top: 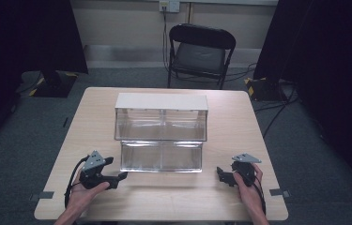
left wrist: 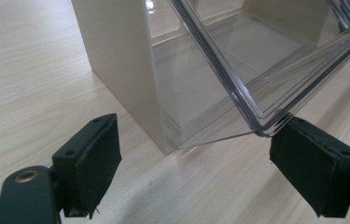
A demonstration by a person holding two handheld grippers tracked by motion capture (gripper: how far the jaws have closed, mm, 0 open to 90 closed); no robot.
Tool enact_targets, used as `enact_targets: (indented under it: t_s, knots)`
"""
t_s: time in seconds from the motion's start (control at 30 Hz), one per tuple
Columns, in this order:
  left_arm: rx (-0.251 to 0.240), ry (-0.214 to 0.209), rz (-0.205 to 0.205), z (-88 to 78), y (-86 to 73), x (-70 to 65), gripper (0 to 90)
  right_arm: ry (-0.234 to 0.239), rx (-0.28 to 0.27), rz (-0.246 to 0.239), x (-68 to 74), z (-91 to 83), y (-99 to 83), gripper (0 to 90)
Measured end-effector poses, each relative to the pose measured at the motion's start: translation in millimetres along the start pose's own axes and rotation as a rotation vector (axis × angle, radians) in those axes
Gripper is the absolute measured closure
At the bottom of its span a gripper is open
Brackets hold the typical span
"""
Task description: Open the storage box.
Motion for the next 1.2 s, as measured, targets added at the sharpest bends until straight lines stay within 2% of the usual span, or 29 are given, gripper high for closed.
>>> enact_targets:
  t_s: [0.27,0.5,0.63,0.77,1.2]
  knots:
    - [-0.01,-0.019,0.02,-1.3,0.7,-0.7,16.7,0.0,0.0,0.0,0.0,0.0,0.0,13.1]
    - [-0.005,-0.028,0.013,-1.6,0.5,-1.2,18.3,0.0,0.0,0.0,0.0,0.0,0.0,13.1]
    - [-0.024,-0.056,0.009,-2.4,1.3,-2.5,19.4,0.0,0.0,0.0,0.0,0.0,0.0,13.1]
    - [-0.016,-0.047,0.008,-2.1,1.0,-2.2,19.1,0.0,0.0,0.0,0.0,0.0,0.0,13.1]
    - [-0.037,-0.063,0.007,-5.1,3.0,-3.8,17.5,0.0,0.0,0.0,0.0,0.0,0.0,13.1]
Point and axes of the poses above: each handheld gripper's, and its own axes: z roughly forward along the jaws, y roughly out of its top, x roughly to its left, the point moved 3 cm from there along z, roughly forward along the jaws, and after that the axes turned 5 degrees about x, right-handed, at the moved point
